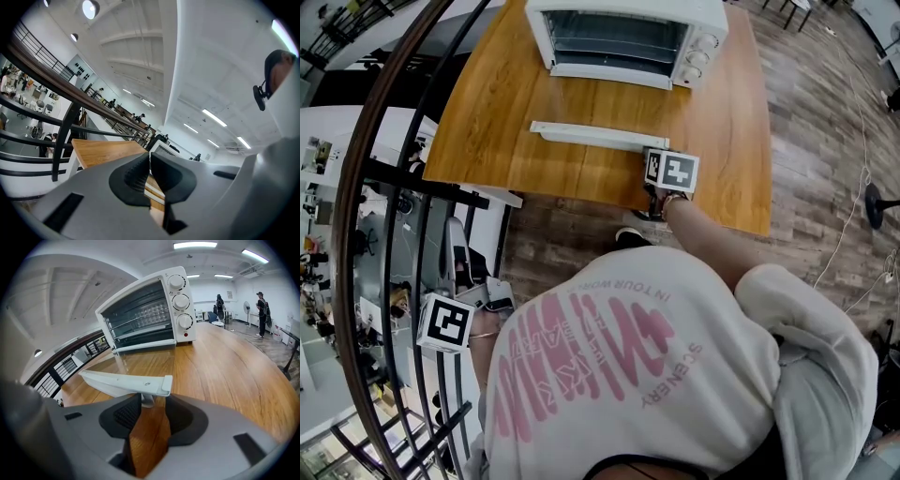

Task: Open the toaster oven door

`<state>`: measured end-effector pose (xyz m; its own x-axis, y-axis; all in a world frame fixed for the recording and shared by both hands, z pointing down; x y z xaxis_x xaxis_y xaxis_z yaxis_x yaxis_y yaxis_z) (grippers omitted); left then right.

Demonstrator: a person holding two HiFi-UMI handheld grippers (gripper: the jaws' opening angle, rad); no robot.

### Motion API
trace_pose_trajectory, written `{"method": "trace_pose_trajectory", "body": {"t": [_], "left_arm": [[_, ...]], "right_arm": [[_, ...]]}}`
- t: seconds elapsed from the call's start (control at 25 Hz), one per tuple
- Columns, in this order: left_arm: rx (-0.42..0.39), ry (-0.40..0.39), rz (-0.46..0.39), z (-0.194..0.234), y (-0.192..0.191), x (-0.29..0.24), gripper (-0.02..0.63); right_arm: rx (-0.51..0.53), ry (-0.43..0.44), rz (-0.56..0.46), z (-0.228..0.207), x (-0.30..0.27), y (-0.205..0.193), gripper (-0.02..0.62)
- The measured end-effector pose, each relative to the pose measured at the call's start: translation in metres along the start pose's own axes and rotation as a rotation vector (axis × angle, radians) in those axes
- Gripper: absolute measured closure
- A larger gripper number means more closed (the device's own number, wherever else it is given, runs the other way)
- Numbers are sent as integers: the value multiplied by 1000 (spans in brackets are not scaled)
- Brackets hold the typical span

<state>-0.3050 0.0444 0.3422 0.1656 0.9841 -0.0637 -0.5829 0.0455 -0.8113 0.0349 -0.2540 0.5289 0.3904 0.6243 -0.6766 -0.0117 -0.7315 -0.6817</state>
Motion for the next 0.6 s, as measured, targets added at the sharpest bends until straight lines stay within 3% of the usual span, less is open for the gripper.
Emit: {"method": "trace_pose_trajectory", "body": {"t": [0.12,0.28,0.6], "left_arm": [[-27,-1,20,7,-8,-4,581],[0,15,55,14,-18,-6,580],[-38,-85,98,13,-19,-14,581]], "right_arm": [[7,16,20,-2,-2,-4,443],[6,43,8,2,7,-8,428],[-77,75,-49,4,39,-12,468]]}}
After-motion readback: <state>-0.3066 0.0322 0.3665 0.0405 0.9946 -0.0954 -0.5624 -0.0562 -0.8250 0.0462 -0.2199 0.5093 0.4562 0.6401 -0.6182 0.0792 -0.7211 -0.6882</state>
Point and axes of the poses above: the fingertips, and each gripper's own axes: x backward along the fingers, z to its left, y out of its top, the point moved 9 cm from there along x, backward along the fingers, and after that the axes turned 2 degrees about -x, right-handed, at the moved point
